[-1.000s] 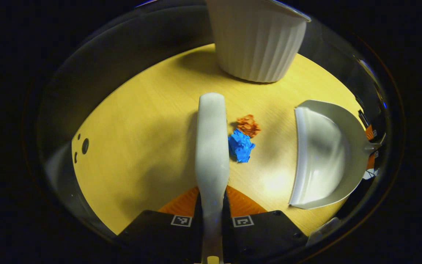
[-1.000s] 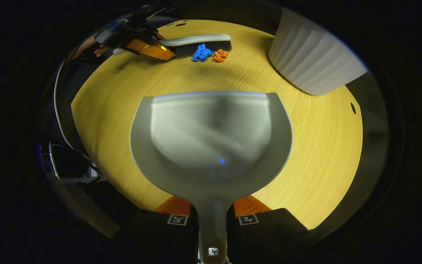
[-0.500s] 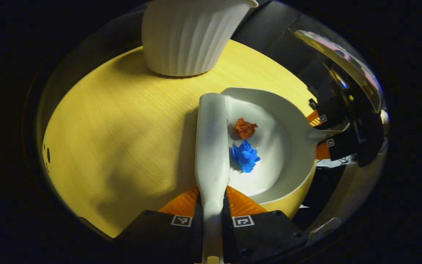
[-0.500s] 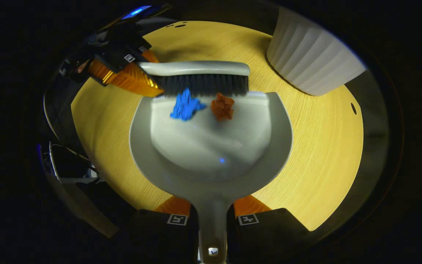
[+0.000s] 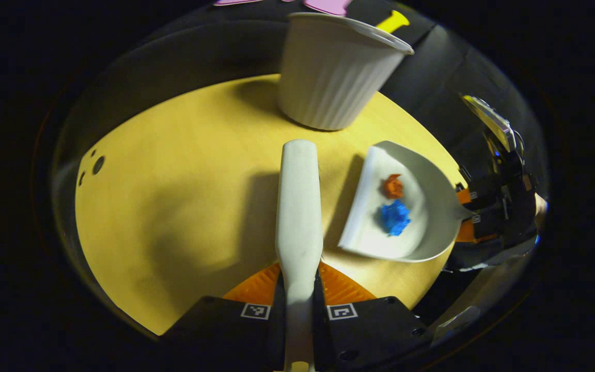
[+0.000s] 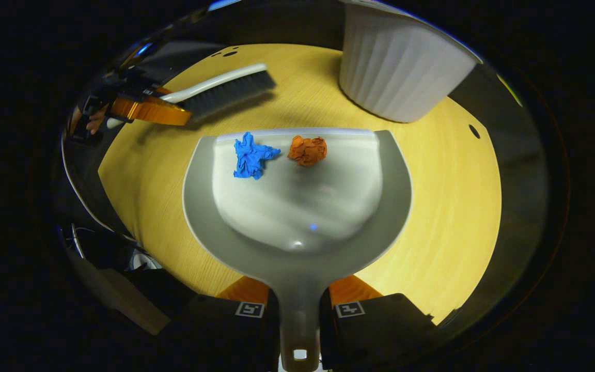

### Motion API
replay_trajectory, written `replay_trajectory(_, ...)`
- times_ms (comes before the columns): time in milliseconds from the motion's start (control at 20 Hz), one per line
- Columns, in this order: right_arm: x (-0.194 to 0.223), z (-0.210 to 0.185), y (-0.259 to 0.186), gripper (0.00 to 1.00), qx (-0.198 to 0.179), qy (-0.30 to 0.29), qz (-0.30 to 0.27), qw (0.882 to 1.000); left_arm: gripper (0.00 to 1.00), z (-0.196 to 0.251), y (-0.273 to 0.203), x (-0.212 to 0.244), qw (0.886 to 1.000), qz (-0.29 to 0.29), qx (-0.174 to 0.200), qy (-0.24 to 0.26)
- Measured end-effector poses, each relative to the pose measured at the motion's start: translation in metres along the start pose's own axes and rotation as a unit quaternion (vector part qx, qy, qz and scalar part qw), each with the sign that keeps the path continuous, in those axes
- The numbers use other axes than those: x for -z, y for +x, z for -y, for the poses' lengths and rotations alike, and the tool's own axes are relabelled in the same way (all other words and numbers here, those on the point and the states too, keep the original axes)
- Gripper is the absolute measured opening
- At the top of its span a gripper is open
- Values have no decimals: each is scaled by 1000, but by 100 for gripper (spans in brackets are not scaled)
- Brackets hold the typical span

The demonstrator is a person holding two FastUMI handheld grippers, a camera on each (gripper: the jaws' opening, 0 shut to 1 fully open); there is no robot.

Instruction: Pick up the small broom and dustpan from the desktop, sweep the trash into the dustpan with the broom, and then empty the trash into the garbage bin.

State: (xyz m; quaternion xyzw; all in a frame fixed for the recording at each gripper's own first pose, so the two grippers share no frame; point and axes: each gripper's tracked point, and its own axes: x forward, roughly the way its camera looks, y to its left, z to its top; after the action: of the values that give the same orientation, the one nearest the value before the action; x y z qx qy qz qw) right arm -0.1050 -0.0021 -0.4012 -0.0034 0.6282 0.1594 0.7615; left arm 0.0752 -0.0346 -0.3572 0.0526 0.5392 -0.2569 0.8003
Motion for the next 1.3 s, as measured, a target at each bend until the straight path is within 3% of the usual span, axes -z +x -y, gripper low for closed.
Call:
replay_trajectory(100,-1,23,-29,35,12,23,0,1000,25,-10,-7,11,999,2,-23,-28)
replay_trajectory(300,-19,69,-103,35,46,74,24,996,26,-27,-21,26,998,-3,-35,-49)
replay_trajectory(700,-82,161,-218,35,115,142,76,980,25,-16,-23,64,998,-9,-13,-53)
replay_trajectory(900,-123,190,-236,35,122,141,70,980,25,-22,-20,65,999,-8,-10,-53)
replay_trajectory(1000,-140,204,-235,39,140,118,51,982,25,-25,-20,64,999,-10,-13,-51)
replay_trajectory(1050,-146,207,-235,35,145,109,43,983,25,-27,-20,63,999,-10,-14,-50)
replay_trajectory(1300,-183,213,-224,35,166,51,-1,985,25,-34,-17,65,998,-11,-14,-62)
